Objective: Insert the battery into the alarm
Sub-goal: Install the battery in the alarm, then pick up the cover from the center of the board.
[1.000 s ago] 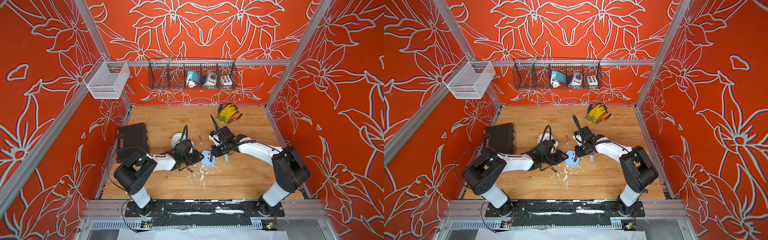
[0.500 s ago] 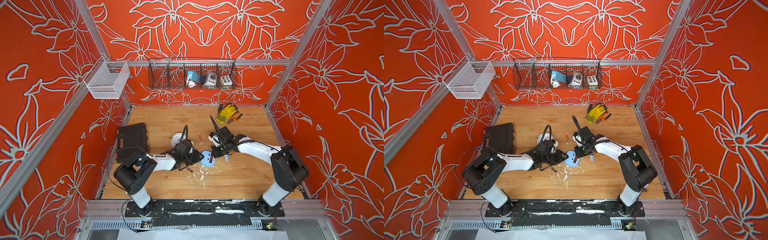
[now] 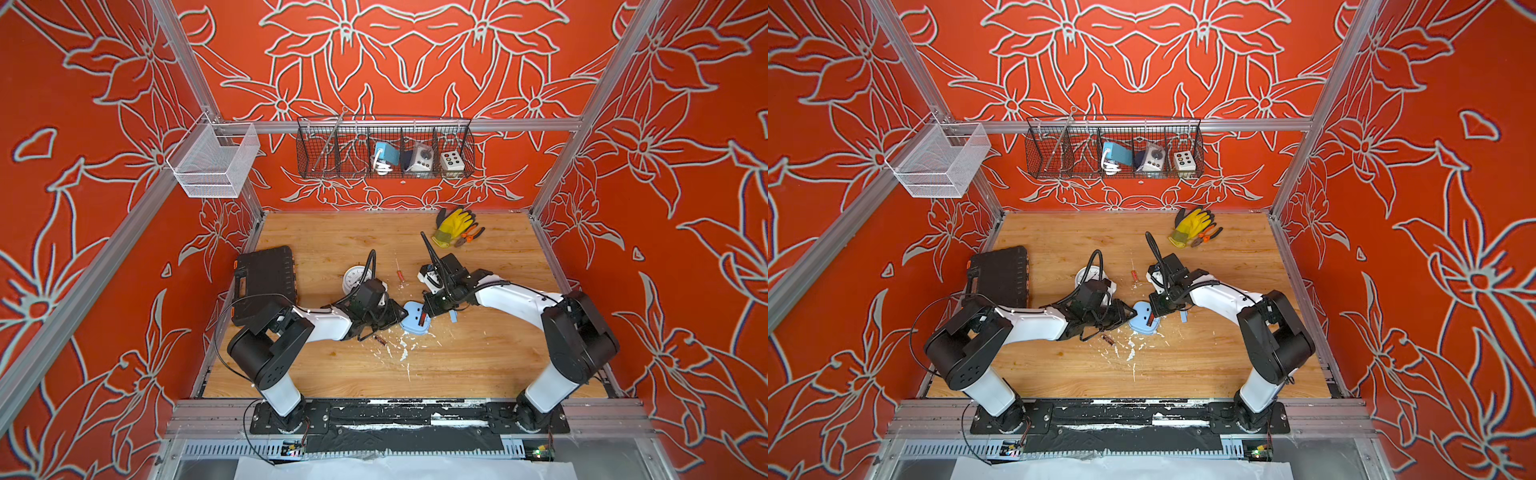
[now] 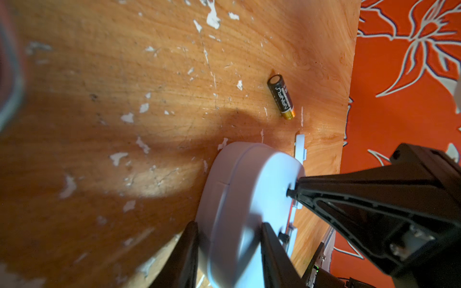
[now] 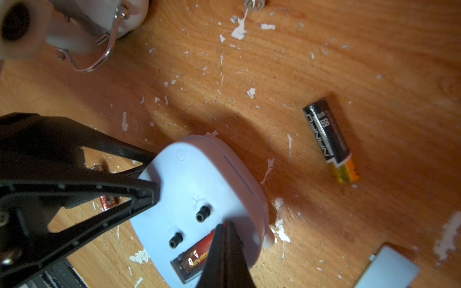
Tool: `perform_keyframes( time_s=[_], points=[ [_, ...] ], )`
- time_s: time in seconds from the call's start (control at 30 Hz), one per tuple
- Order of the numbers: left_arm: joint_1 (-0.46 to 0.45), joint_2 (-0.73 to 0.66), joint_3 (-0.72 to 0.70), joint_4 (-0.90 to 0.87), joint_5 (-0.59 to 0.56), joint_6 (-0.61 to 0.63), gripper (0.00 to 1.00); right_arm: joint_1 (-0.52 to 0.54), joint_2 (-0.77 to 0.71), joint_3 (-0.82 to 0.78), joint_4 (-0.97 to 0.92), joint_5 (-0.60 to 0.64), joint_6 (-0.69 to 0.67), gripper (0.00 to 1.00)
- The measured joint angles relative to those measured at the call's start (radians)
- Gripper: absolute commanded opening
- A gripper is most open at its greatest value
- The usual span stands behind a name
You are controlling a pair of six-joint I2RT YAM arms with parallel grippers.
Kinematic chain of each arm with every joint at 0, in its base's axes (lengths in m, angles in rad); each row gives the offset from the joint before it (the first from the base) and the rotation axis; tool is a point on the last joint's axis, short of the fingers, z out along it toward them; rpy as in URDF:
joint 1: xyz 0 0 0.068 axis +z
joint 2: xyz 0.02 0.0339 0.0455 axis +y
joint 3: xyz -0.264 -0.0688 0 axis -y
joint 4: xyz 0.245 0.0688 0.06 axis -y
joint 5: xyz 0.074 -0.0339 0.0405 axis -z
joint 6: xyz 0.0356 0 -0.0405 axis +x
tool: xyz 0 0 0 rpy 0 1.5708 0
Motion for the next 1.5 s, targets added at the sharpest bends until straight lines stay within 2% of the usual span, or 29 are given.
perform_keyframes(
  time_s=[0.2,0.33,0.57,0.67,1.13,1.5],
  points=[
    [0.0,0.0,0.001,-0.002,0.0,0.002,0.35,-0.007,-0.074,-0.001,0.0,-0.01,0.049,0.4],
    [0.0,0.0,0.007,-0.012,0.0,0.013,0.35,-0.063,-0.166,-0.037,0.063,0.001,0.093,0.43],
    [0.0,0.0,0.014,-0.027,0.0,0.027,0.35,-0.256,-0.194,-0.199,0.12,0.056,0.177,0.41],
    [0.0,0.0,0.014,-0.026,0.0,0.029,0.35,-0.292,-0.194,-0.253,0.128,0.072,0.199,0.41],
    [0.0,0.0,0.014,-0.026,0.0,0.035,0.36,-0.307,-0.103,-0.277,0.218,0.046,0.209,0.21],
    [0.0,0.0,0.014,-0.026,0.0,0.034,0.36,-0.31,-0.124,-0.319,0.252,-0.008,0.206,0.21]
  ],
)
